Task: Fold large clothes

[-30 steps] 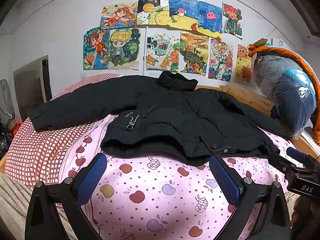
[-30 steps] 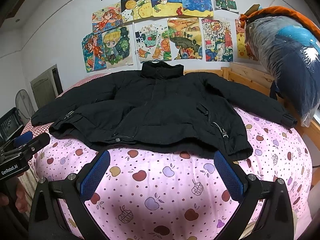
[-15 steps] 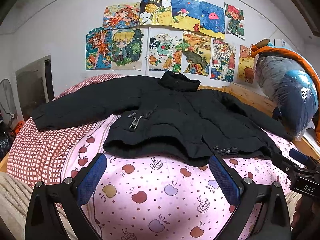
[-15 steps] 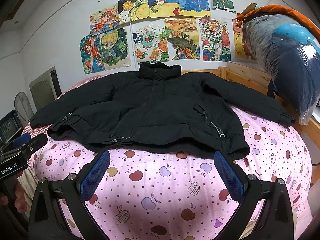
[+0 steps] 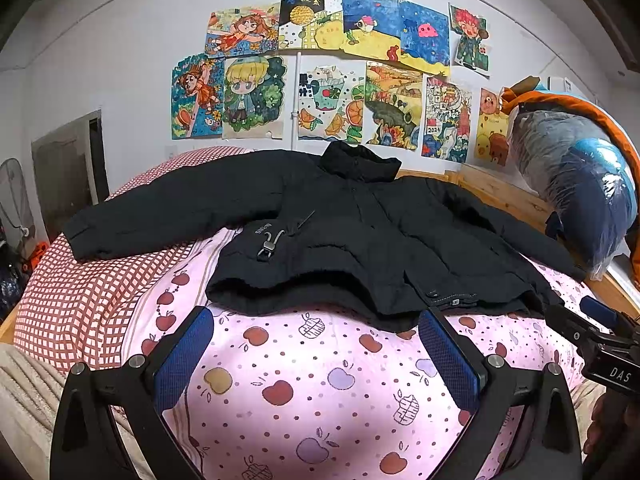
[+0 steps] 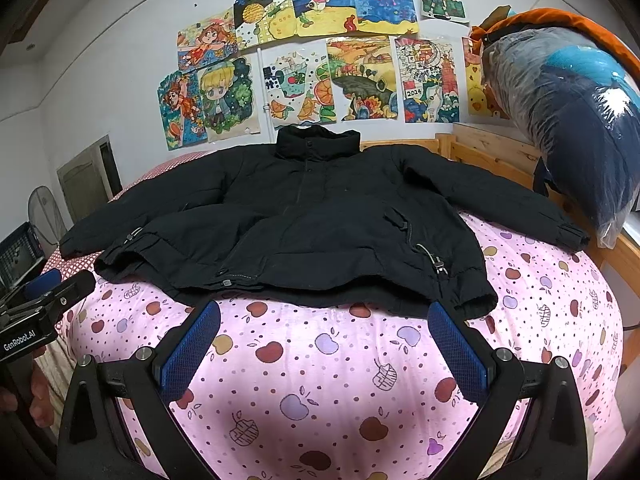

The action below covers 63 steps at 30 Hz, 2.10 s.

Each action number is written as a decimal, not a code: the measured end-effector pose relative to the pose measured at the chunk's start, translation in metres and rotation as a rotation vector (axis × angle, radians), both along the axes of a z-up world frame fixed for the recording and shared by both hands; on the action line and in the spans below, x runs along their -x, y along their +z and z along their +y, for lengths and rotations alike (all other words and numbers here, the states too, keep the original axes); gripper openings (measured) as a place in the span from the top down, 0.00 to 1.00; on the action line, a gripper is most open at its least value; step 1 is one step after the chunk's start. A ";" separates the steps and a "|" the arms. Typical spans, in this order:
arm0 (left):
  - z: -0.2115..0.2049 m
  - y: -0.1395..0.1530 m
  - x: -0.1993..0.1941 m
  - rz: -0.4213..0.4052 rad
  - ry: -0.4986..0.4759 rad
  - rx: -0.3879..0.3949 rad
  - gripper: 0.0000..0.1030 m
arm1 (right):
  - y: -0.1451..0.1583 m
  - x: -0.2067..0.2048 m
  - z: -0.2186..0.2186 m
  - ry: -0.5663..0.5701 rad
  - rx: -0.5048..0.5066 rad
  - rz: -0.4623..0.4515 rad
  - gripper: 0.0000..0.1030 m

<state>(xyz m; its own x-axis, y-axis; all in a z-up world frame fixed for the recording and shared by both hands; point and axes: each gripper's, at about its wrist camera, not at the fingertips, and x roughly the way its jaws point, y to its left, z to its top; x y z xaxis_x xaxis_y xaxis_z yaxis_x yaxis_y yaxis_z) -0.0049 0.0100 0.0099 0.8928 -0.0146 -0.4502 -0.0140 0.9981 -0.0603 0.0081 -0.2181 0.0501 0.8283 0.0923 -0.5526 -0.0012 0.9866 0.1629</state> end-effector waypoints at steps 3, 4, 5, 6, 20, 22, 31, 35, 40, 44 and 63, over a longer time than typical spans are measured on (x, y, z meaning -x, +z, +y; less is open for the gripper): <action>0.000 0.000 0.000 0.001 0.001 -0.002 0.00 | 0.000 0.000 -0.001 0.000 -0.001 -0.002 0.01; 0.000 0.000 0.000 0.001 0.001 -0.002 0.00 | 0.000 -0.001 -0.001 -0.001 0.001 -0.002 0.01; 0.000 0.000 0.000 0.001 0.002 -0.003 0.00 | -0.001 0.000 -0.002 -0.003 0.001 -0.002 0.01; 0.001 0.000 0.000 -0.001 0.004 -0.004 0.00 | -0.001 0.000 -0.002 -0.004 0.000 -0.002 0.01; 0.001 0.002 0.000 -0.003 0.004 -0.008 0.00 | -0.002 0.000 -0.003 0.001 -0.005 -0.003 0.01; 0.001 0.002 0.000 -0.002 0.003 -0.009 0.00 | -0.001 0.002 -0.002 0.001 -0.001 -0.004 0.01; 0.000 0.002 0.000 -0.001 0.002 -0.013 0.00 | 0.001 0.005 -0.003 -0.011 -0.003 -0.003 0.01; 0.000 0.002 0.000 -0.001 0.001 -0.010 0.00 | 0.002 0.005 -0.003 -0.009 -0.004 0.000 0.01; -0.001 0.002 0.000 0.000 -0.001 -0.013 0.00 | 0.003 0.004 -0.004 -0.006 -0.005 0.000 0.01; -0.002 0.002 0.001 0.002 -0.002 -0.014 0.00 | 0.003 0.004 -0.004 -0.007 -0.005 0.002 0.01; 0.003 0.098 -0.031 0.113 -0.346 0.022 0.00 | 0.108 0.001 -0.014 0.064 0.108 0.198 0.01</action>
<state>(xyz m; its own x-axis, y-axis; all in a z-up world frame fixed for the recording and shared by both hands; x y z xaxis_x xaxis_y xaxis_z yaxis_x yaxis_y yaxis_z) 0.0266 0.0134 0.1080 0.7778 -0.3175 -0.5423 0.3163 0.9435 -0.0987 0.0074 -0.2318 0.1585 0.6972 0.0722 -0.7133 -0.0425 0.9973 0.0595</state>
